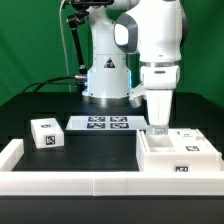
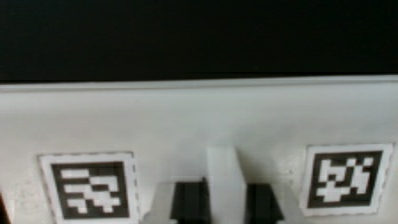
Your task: Assemble cabinet
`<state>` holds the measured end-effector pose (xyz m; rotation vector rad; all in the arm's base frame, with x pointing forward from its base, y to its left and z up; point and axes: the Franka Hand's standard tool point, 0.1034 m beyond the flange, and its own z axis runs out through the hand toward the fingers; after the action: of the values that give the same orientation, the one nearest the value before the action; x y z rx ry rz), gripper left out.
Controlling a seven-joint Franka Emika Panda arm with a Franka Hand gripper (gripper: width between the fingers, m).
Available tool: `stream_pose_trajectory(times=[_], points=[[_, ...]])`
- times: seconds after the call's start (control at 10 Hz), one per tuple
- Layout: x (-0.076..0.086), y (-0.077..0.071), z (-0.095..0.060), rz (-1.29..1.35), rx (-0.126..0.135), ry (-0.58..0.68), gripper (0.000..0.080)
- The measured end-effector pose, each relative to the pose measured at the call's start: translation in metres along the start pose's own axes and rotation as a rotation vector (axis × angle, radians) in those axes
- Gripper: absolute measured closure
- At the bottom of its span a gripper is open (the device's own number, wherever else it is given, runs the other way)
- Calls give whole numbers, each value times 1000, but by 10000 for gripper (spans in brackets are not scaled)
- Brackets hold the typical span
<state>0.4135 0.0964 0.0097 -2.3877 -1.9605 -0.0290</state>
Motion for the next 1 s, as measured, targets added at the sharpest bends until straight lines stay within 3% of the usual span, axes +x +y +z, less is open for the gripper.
stream_pose_trajectory(times=[0.1, 0.2, 0.5, 1.0], points=[[0, 0, -1, -1, 1, -4, 731], [-3, 3, -11, -5, 11, -31, 731], [-7, 12, -41, -30, 6, -83, 731], [-15, 37, -52, -75, -11, -86, 730]])
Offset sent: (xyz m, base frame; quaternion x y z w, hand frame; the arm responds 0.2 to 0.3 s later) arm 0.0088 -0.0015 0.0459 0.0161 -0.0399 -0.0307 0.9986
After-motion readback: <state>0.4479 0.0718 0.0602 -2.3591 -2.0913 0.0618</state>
